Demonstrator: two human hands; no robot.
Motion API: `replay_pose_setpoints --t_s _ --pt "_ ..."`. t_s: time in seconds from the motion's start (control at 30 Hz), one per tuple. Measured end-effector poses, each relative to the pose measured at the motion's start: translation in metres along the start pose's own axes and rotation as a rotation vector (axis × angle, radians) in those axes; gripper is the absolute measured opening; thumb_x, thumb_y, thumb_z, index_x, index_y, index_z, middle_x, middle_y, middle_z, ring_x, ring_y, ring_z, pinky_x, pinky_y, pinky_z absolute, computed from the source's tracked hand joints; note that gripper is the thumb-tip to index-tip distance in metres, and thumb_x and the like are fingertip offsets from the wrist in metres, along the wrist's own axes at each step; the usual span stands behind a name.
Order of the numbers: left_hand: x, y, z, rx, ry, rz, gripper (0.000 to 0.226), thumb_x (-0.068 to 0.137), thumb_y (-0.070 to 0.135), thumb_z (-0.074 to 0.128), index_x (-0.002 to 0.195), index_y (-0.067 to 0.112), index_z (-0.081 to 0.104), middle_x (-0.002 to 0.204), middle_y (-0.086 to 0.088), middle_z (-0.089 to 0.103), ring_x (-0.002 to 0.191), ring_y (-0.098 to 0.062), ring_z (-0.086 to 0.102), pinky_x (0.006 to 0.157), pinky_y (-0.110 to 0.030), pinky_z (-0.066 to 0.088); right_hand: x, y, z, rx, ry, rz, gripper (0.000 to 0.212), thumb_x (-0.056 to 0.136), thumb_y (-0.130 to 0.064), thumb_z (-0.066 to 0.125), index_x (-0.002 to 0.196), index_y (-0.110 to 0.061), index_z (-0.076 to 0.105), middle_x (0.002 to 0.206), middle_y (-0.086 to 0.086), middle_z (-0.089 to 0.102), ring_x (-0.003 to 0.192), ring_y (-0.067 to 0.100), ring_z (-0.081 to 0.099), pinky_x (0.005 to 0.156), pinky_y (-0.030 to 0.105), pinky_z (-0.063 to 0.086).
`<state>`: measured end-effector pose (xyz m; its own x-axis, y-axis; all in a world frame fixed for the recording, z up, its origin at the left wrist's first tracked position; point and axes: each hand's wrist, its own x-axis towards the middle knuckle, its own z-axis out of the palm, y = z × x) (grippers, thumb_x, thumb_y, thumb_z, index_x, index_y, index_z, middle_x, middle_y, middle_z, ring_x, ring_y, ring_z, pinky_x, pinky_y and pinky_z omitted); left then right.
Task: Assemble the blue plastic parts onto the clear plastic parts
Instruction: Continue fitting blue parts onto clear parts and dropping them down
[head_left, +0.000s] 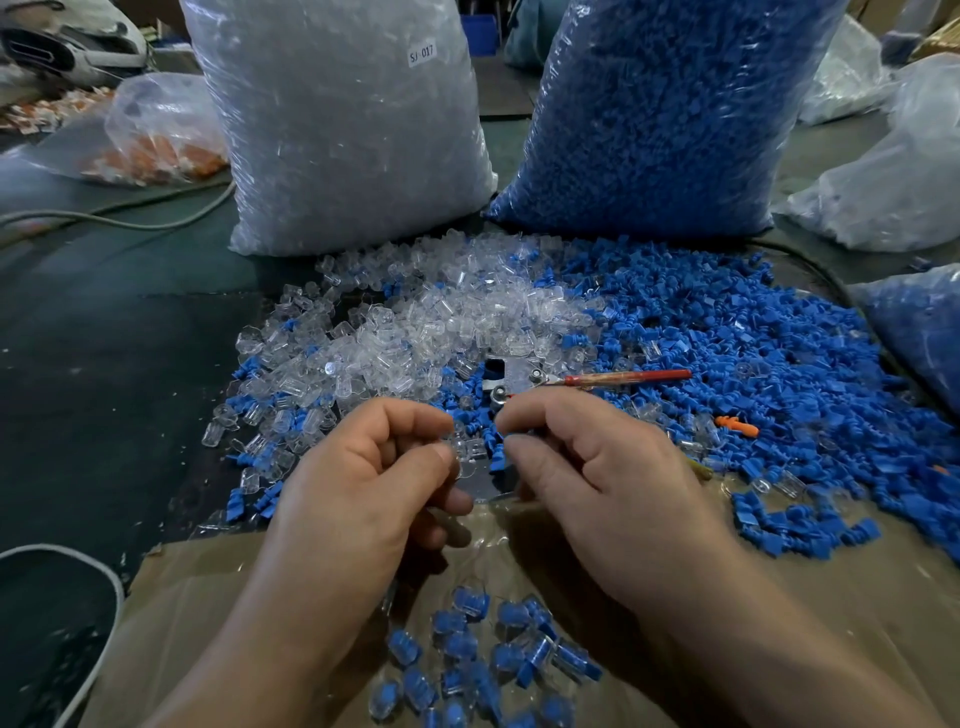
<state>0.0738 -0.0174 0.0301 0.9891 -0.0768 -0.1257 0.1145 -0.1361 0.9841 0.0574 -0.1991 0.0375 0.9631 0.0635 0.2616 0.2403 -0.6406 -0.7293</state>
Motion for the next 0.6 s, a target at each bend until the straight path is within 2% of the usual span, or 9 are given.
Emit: replay_pose_setpoints --t_s 0.07,0.13,0.27,0.37,0.47,0.6 --pt "0.001 -0.001 0.000 -0.009 -0.007 0.004 0.024 0.092 0.015 0.066 0.090 0.038 0.073 0.072 -0.008 0.075 0.059 -0.022 0.071 0.050 -0.021 0.053 -0.002 -0.004 0.002 0.103 0.008 -0.035 0.012 0.091 -0.029 0.063 0.096 -0.039 0.067 0.095 -0.020 0.059 0.095 0.000 0.058 0.081 0.011 0.043" --pt "0.001 -0.002 0.001 -0.019 -0.018 0.012 0.023 0.092 0.013 0.067 0.089 0.035 0.074 0.072 -0.008 0.074 0.060 -0.019 0.071 0.051 -0.021 0.053 -0.002 -0.006 0.004 0.156 0.001 -0.070 0.015 0.090 -0.023 0.067 0.096 -0.036 0.071 0.094 -0.019 0.063 0.096 0.000 0.060 0.082 0.013 0.046" --pt "0.002 -0.003 0.001 -0.043 -0.030 0.037 0.021 0.090 0.012 0.068 0.088 0.031 0.075 0.074 -0.008 0.074 0.063 -0.018 0.072 0.052 -0.021 0.052 -0.002 -0.006 0.010 0.036 -0.024 -0.136 0.015 0.092 -0.022 0.064 0.102 -0.030 0.071 0.097 -0.018 0.067 0.097 0.002 0.061 0.083 0.023 0.049" --pt "0.000 -0.002 0.002 -0.056 -0.060 0.054 0.022 0.090 0.009 0.067 0.085 0.029 0.075 0.073 -0.009 0.073 0.062 -0.018 0.071 0.052 -0.021 0.052 -0.001 -0.003 0.011 -0.006 0.009 -0.146 0.011 0.091 -0.027 0.061 0.099 -0.030 0.069 0.094 -0.017 0.065 0.093 0.003 0.061 0.078 0.026 0.049" --pt "-0.002 0.000 0.000 -0.123 -0.094 0.039 0.025 0.090 0.002 0.065 0.082 0.024 0.075 0.071 -0.012 0.071 0.059 -0.018 0.069 0.050 -0.021 0.052 -0.002 -0.004 0.013 -0.034 0.030 -0.210 0.012 0.091 -0.024 0.063 0.099 -0.023 0.071 0.095 -0.013 0.064 0.090 0.006 0.061 0.076 0.031 0.051" --pt "-0.002 -0.002 0.000 -0.120 -0.100 0.057 0.027 0.087 0.000 0.068 0.086 0.026 0.075 0.076 -0.009 0.073 0.063 -0.020 0.070 0.056 -0.026 0.056 -0.002 -0.007 0.010 -0.146 0.035 -0.328 0.017 0.092 -0.023 0.058 0.103 -0.017 0.070 0.104 -0.006 0.063 0.098 0.016 0.056 0.080 0.036 0.050"
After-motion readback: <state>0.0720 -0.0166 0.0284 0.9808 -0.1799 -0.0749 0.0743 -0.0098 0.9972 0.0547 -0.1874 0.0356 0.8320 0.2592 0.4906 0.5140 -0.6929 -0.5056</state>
